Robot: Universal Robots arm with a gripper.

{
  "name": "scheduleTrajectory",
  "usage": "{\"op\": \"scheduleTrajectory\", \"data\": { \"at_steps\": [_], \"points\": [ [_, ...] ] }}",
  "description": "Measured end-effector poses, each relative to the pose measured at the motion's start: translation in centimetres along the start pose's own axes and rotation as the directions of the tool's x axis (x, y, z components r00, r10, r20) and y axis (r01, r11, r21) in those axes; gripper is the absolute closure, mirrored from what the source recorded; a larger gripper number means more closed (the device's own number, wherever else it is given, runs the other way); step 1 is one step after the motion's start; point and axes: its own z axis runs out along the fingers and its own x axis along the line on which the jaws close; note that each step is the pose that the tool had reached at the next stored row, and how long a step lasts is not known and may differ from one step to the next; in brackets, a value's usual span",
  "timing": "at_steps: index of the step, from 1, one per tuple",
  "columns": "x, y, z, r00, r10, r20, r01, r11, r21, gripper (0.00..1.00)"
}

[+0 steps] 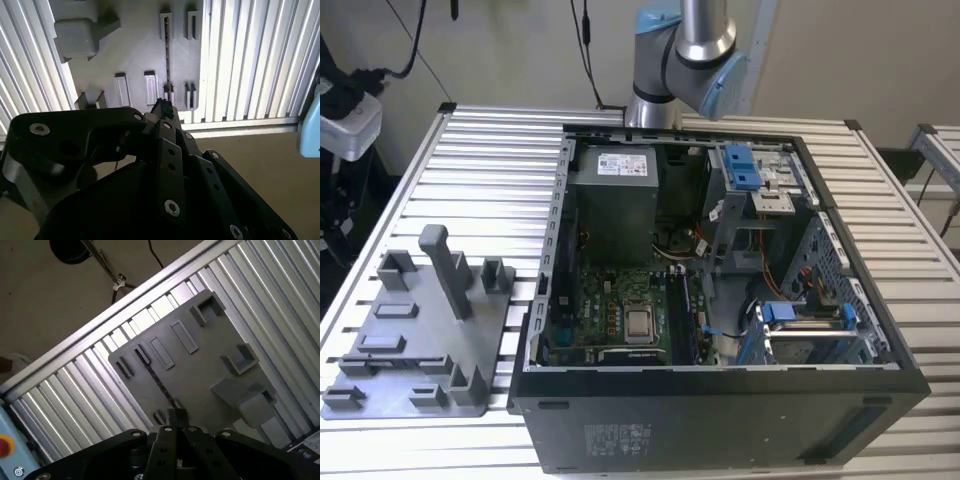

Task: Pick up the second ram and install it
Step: 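Pick up the second ram and move it above second insertion slot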

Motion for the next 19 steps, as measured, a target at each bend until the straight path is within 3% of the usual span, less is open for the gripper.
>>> {"op": "scheduleTrajectory", "data": {
  "at_steps": [4, 7, 13, 19],
  "points": [
    [0.00, -0.01, 0.28, 0.9980, -0.063, 0.0004, 0.063, 0.9980, 0.0040, 0.89],
    [0.00, -0.02, 0.46, 0.9938, -0.112, -0.0003, 0.112, 0.9937, 0.0052, 0.89],
    [0.05, 0.05, 0.78, 0.9821, -0.189, -0.0011, 0.189, 0.9820, 0.0059, 0.89],
    [0.13, 0.14, 1.36, 0.9663, -0.257, 0.0035, 0.257, 0.9663, 0.0039, 0.89]
  ]
}}
